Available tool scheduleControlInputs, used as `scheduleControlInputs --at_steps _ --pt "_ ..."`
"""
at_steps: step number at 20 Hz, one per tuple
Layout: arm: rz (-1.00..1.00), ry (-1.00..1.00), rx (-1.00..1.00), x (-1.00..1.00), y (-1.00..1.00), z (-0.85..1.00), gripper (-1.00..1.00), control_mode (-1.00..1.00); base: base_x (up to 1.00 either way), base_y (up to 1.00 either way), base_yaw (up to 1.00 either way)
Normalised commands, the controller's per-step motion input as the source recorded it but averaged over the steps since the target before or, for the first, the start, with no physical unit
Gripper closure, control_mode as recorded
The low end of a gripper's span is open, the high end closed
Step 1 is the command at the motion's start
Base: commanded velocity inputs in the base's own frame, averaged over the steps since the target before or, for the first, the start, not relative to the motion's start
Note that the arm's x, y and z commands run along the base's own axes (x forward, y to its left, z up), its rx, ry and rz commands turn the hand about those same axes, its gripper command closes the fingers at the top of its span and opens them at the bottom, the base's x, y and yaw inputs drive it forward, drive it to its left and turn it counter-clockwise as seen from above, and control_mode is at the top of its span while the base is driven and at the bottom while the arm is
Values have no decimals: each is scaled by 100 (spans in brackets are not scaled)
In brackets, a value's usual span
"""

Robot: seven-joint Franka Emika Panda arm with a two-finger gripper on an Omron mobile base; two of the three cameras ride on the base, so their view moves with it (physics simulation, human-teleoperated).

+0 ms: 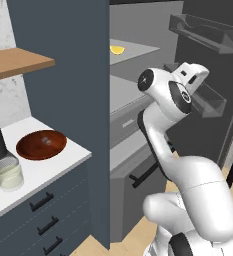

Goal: Grab a lemon wedge from the fridge and one ice cube from the ice bowl, and put them in the glass of lemonade.

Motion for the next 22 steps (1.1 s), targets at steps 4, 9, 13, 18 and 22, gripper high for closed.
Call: scheduleControlInputs --at_steps 4,9,13,18,22 --pt "-6 0 0 62 -36 -91 -100 -100 0 0 0" --pt "-3 0 0 68 -11 -50 -100 -100 0 0 0" --pt "-2 0 -1 44 -29 -2 -100 -100 0 0 0" --pt "0 0 0 26 -50 0 -100 -100 0 0 0" --pt "-2 0 0 6 -85 0 -100 -100 0 0 0"
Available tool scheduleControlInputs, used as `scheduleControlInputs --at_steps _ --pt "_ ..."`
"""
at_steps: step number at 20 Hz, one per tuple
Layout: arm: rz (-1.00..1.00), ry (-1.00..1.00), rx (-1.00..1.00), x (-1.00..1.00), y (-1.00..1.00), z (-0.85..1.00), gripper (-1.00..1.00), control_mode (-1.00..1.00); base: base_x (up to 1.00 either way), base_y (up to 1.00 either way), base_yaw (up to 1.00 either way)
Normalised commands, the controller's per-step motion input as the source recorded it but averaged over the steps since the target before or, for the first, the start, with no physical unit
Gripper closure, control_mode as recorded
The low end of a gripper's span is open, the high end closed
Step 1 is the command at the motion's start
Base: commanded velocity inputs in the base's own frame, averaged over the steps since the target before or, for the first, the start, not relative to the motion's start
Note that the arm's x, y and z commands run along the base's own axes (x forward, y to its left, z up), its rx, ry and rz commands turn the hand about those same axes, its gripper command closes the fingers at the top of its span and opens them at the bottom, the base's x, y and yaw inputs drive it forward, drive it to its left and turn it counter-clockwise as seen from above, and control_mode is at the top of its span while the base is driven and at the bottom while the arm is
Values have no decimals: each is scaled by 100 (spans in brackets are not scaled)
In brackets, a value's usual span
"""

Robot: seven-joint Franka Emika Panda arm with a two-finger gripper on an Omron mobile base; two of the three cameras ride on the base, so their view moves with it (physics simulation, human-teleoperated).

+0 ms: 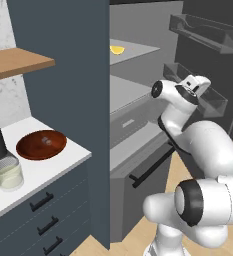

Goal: Grab a lemon wedge from the fridge and one ice cube from the ice bowl, and put them in the glass of lemonade.

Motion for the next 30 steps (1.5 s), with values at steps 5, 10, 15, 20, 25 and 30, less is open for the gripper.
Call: scheduleControlInputs --at_steps 5,10,15,20,25,30 --pt "-3 0 0 2 -95 0 -100 -100 0 0 0" --pt "-2 0 0 10 -100 0 -100 -100 0 0 0" --pt "0 0 0 14 -97 1 -100 -100 0 0 0" --pt "0 0 0 0 -56 13 -100 -100 0 0 0" --pt "0 -5 0 -32 -12 37 -100 -100 0 0 0" --pt "0 -9 0 -65 1 46 -100 -100 0 0 0"
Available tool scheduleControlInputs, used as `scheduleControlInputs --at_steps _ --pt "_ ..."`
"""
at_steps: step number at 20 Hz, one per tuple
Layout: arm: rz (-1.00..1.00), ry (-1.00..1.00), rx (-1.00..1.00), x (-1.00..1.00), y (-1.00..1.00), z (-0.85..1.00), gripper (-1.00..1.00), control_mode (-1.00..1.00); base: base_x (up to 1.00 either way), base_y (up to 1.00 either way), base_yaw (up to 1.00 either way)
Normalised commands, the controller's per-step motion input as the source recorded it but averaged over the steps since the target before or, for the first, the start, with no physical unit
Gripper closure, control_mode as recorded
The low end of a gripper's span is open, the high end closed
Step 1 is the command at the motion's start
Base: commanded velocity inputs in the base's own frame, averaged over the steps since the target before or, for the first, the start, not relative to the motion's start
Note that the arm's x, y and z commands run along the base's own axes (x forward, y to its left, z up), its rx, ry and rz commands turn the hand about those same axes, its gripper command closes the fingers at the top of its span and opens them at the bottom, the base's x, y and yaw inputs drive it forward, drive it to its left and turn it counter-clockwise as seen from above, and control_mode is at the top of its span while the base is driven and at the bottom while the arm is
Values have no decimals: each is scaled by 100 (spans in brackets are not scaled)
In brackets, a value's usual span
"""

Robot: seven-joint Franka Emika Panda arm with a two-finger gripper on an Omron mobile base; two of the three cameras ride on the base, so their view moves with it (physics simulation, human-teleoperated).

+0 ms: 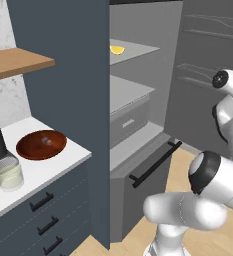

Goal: Grab a lemon wedge from the fridge and one ice cube from the ice bowl, and put them in the glass of lemonade.

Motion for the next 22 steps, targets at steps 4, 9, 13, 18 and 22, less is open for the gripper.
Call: scheduleControlInputs --at_steps 4,9,13,18,22 --pt "0 -8 0 -92 54 43 -100 -100 0 0 0" --pt "9 -5 7 -52 100 11 -100 -100 0 0 0" --pt "29 -1 21 -6 100 2 -100 -100 0 0 0" --pt "47 0 38 0 100 0 -100 -100 0 0 0" --pt "62 4 48 0 83 0 -100 -100 0 0 0"
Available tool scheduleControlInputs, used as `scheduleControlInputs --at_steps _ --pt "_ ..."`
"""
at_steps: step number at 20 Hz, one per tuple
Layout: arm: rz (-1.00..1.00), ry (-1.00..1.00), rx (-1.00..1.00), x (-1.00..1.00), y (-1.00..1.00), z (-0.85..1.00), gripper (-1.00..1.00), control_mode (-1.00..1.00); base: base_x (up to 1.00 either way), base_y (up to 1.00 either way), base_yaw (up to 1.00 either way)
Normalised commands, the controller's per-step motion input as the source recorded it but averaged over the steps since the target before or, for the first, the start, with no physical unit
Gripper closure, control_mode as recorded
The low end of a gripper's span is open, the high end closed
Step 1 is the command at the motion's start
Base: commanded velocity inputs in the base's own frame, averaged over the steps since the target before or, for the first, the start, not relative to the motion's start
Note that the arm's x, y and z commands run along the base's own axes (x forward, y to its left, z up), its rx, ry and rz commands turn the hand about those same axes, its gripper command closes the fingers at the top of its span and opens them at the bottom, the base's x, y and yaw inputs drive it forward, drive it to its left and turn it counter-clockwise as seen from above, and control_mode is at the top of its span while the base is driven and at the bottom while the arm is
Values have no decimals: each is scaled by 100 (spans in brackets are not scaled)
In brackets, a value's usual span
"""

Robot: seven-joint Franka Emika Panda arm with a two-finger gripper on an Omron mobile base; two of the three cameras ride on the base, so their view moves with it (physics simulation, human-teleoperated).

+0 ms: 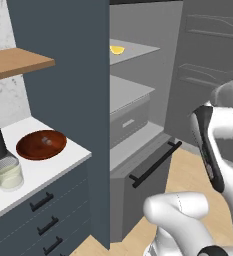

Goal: Grab a lemon wedge from the fridge and one ice cube from the ice bowl, and put them in the glass of lemonade.

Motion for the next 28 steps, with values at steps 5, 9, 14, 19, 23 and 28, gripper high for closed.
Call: scheduleControlInputs --at_steps 5,9,14,19,23,28 --pt "70 11 43 0 76 0 -100 -100 0 0 0" --pt "46 10 19 -24 69 26 -100 -100 0 0 0" --pt "4 20 -9 -65 28 87 -100 -100 0 0 0" --pt "-6 39 -17 -71 36 51 -100 -100 0 0 0" --pt "-22 31 -15 -35 43 -22 -100 -100 0 0 0" --pt "-29 8 -7 -53 18 -15 -100 -100 0 0 0"
